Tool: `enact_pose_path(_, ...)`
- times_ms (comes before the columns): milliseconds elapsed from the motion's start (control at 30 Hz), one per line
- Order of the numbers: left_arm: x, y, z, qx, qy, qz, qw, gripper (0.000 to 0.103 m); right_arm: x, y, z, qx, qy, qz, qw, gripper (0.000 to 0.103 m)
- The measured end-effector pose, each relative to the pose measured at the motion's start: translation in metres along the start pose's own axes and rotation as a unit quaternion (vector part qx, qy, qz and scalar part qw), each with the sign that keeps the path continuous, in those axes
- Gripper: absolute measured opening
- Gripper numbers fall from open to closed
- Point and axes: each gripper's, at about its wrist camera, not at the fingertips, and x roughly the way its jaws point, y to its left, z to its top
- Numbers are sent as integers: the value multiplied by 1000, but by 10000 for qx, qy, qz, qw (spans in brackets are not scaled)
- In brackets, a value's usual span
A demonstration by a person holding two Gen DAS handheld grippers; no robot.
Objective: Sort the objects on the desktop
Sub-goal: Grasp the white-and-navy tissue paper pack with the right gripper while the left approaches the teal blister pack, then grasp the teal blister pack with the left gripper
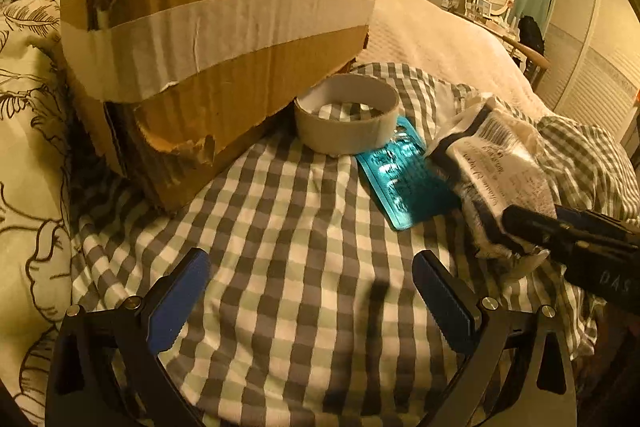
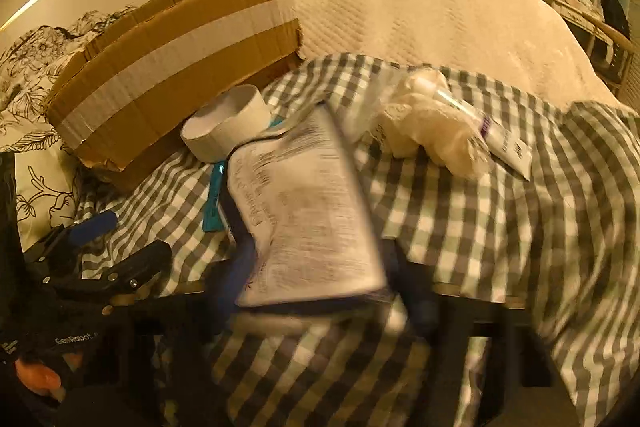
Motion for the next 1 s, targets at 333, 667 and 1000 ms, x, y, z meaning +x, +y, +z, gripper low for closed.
enact_pose_path(333,-3,-32,7,319,-4,-22,9995,103,-35,-10,-4,43,-296,-110,9995,24)
enact_pose_path(667,43,-69,48,-126,228,53,9996,103,-59,-55,30,-63,-669,-358,9971,23)
enact_pose_path(1000,74,-68,53,-446,607,371,9965,73,-63,-86,25,741,-589,39,9955,23)
